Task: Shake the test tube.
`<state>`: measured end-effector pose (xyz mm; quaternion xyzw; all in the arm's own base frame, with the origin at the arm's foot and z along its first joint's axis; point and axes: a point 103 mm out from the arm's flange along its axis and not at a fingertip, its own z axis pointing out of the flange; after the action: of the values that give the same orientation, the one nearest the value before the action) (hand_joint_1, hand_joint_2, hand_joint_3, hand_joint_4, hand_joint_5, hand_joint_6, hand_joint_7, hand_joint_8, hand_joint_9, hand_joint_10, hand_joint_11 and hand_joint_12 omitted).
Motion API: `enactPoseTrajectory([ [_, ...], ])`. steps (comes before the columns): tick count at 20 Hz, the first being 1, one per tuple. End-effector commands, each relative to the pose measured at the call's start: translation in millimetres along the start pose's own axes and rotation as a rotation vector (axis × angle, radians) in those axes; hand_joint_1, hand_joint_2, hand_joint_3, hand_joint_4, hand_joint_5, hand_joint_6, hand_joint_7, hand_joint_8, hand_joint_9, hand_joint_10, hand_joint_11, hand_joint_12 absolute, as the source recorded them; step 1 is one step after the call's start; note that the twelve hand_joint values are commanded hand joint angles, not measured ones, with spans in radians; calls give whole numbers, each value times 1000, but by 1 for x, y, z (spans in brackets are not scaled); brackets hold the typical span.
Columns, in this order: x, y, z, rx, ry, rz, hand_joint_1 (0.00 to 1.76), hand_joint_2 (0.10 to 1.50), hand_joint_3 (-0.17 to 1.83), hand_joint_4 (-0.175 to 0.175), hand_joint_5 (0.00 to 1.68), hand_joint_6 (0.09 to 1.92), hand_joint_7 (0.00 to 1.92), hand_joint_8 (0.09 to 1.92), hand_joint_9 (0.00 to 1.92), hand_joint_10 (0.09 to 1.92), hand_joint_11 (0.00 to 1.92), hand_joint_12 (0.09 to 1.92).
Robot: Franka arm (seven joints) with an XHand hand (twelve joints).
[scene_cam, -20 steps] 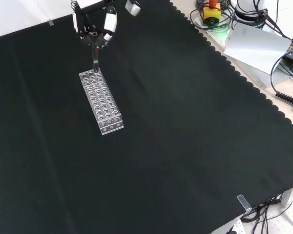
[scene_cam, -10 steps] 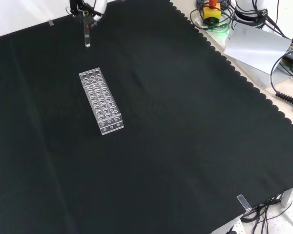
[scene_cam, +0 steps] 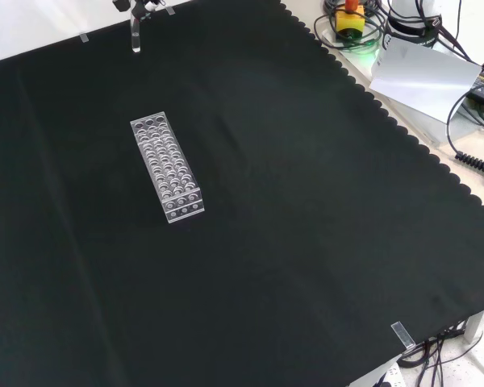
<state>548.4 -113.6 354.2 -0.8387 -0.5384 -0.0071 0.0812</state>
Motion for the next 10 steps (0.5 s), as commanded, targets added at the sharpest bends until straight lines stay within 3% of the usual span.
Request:
enactPoseTrajectory([
  [1, 31, -6, 16, 30, 63, -34, 1231, 643, 638, -175, 1353, 504, 1702, 495, 1602, 536, 1304, 850],
  [10, 99, -16, 43, 93, 151, -122, 1231, 642, 639, -175, 1353, 503, 1702, 495, 1602, 536, 1304, 850],
])
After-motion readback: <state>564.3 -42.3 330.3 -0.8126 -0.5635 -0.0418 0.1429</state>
